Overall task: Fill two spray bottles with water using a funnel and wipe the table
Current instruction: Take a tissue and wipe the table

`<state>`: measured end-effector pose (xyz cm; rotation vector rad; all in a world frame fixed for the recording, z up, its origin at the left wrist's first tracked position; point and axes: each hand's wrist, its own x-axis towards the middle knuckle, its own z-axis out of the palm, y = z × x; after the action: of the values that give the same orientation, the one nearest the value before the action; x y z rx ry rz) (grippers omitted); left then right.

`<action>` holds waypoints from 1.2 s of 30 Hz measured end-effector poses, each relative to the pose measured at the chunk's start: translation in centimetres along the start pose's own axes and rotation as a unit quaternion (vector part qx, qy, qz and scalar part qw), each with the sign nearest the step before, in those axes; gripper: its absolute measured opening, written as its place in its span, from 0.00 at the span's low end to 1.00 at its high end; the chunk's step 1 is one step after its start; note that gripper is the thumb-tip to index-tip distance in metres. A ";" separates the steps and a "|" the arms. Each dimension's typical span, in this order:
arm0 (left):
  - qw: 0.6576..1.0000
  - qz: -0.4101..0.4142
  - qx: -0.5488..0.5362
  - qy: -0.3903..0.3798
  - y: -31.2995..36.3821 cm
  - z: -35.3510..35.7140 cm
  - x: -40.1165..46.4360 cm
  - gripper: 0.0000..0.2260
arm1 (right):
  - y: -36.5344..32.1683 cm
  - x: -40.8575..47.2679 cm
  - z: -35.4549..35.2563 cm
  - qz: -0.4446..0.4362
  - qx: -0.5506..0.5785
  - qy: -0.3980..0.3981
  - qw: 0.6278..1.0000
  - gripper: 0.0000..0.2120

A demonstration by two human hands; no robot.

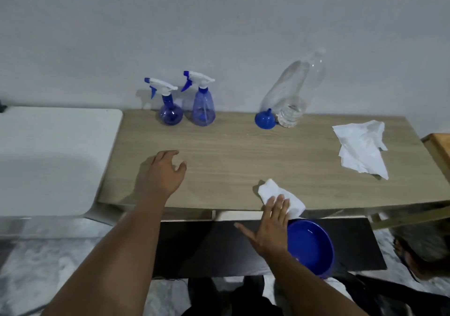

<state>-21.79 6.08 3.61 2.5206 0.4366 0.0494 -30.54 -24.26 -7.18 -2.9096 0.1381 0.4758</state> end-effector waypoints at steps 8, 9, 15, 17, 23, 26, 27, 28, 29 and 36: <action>0.999 -0.043 0.007 0.028 -6.3 -2.8 -0.6 0.19 | -11.4 -2.0 4.4 -0.179 -0.048 0.028 0.982 0.59; 0.998 -0.048 0.009 0.033 -7.2 -3.0 -0.8 0.19 | -12.8 -2.1 4.8 -0.200 -0.044 0.021 0.979 0.56; 0.995 -0.084 -0.040 0.030 -10.4 -4.6 -1.8 0.19 | -20.3 -1.3 2.5 -0.367 0.023 -0.042 0.929 0.31; 0.994 -0.093 -0.060 0.024 -10.0 -5.1 -1.7 0.19 | -22.6 -1.8 0.0 -0.309 0.150 -0.110 0.933 0.18; 0.982 -0.098 -0.158 -0.029 -5.2 -6.1 -0.2 0.17 | -23.2 0.0 -5.6 -0.041 0.545 -0.181 0.817 0.09; 0.925 -0.147 -0.310 -0.163 -0.6 -5.2 0.4 0.20 | -18.6 1.7 -8.7 0.003 0.603 -0.183 0.777 0.11; 0.909 -0.147 -0.326 -0.215 1.0 -4.7 0.3 0.21 | -16.7 2.1 -9.7 0.010 0.627 -0.176 0.759 0.12; 0.898 -0.132 -0.328 -0.260 2.6 -3.9 0.2 0.21 | -14.8 2.4 -10.8 0.016 0.647 -0.170 0.743 0.13; 0.892 -0.115 -0.319 -0.300 4.2 -3.0 0.2 0.21 | -12.7 2.5 -11.7 0.019 0.666 -0.172 0.725 0.13; 0.841 -0.010 -0.234 -0.488 18.7 4.5 -2.3 0.13 | 2.6 1.0 -15.8 0.143 0.743 -0.088 0.648 0.17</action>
<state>-17.81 -11.74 10.23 1.7419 0.0055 -0.9725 -25.05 -30.02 6.72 -1.1795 0.6092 0.3661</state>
